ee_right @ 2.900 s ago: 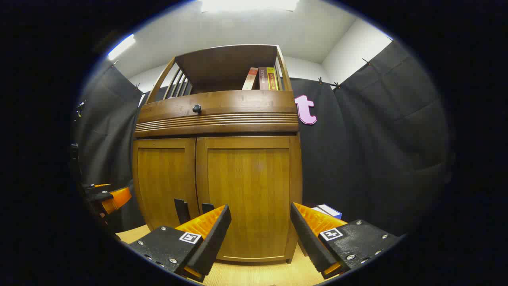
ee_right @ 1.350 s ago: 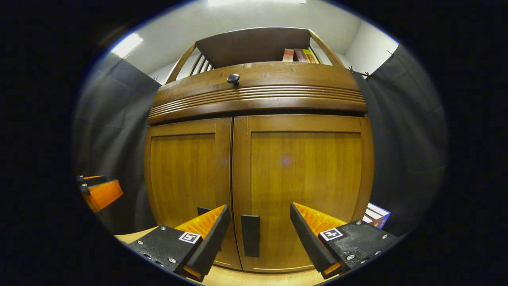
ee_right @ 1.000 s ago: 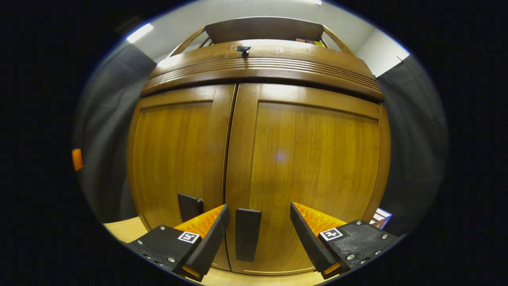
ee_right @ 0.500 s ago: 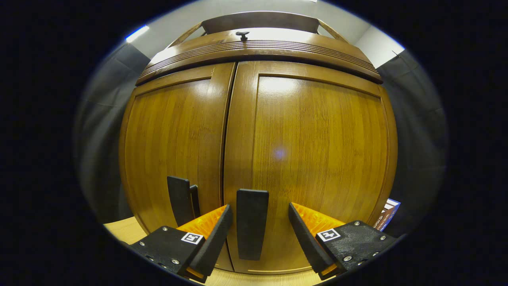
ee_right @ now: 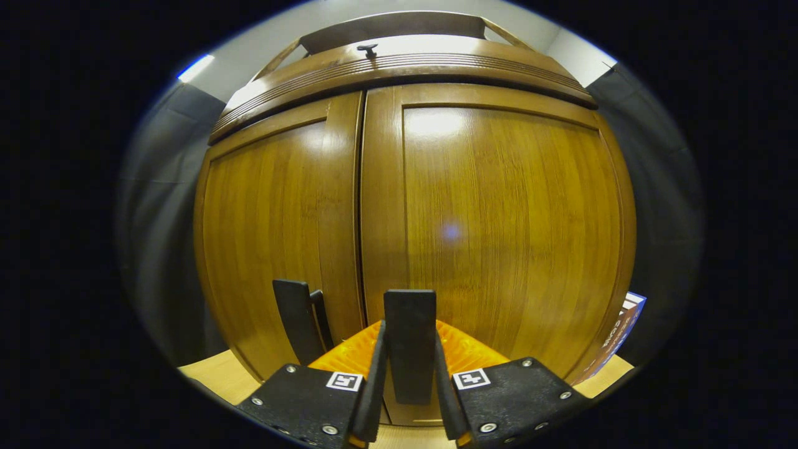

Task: Open the right door of the double-door shoe cabinet with the right hand, and open the left door with the left hand.

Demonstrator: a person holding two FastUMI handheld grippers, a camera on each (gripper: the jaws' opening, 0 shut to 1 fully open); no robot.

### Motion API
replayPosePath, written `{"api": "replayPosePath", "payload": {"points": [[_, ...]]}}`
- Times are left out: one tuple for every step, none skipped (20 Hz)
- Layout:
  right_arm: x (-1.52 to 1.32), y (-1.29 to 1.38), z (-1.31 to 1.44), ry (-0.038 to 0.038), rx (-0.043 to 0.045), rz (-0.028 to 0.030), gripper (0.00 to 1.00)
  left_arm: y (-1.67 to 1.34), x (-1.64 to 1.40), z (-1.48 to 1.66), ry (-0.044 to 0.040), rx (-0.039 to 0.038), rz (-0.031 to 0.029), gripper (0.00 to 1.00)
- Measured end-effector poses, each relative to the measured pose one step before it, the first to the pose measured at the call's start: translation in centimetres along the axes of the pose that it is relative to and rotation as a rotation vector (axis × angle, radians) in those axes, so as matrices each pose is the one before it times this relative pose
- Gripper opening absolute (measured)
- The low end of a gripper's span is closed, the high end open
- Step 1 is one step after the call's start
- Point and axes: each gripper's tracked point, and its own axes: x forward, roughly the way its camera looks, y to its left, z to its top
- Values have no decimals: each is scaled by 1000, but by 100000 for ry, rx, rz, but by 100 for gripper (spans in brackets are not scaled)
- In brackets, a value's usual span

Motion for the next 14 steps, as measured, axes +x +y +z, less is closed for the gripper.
{"api": "replayPosePath", "payload": {"points": [[-27, 119, 192, 712, 932, 509, 23, -103, -287, 10, 253, -140, -654, 96], [-20, -31, -152, 771, 397, 431, 31, -107, -245, 74, 192, -24, -584, 95], [35, 16, -3, 526, -33, 301, 19, -57, -264, 39, 218, -29, -433, 95], [-88, 19, -54, 397, 377, -38, 28, -53, -372, 118, 150, 38, -584, 96], [-269, 19, -18, 413, 626, 63, 27, -176, -272, 34, -131, 95, -446, 98], [-380, -62, 19, -181, 1282, 265, 27, -67, -171, 71, -63, 5, -406, 96], [-675, -21, -80, -369, 1447, 103, 27, -81, -305, -90, 354, -15, -352, 98], [-748, -52, -48, -556, 1037, 271, 27, -114, -247, -75, 629, -120, -453, 95], [-906, -103, -38, -102, 212, 234, 27, -236, -157, -182, 429, -109, -861, 95], [-907, -65, -42, 121, -84, -66, 27, -159, -18, 63, 115, 24, -694, 95], [-930, -126, -77, 29, 22, 51, 27, -161, -55, 61, 36, 132, -409, 95], [-927, -218, -16, 135, -51, -166, 27, -144, -121, 46, -41, 28, -657, 96], [-962, -184, -77, 170, 152, -118, 27, -237, -79, -12, -139, -30, -732, 96], [-1030, -340, -125, 213, 212, -269, 27, -320, -14, 126, -170, 14, -701, 96]]}}
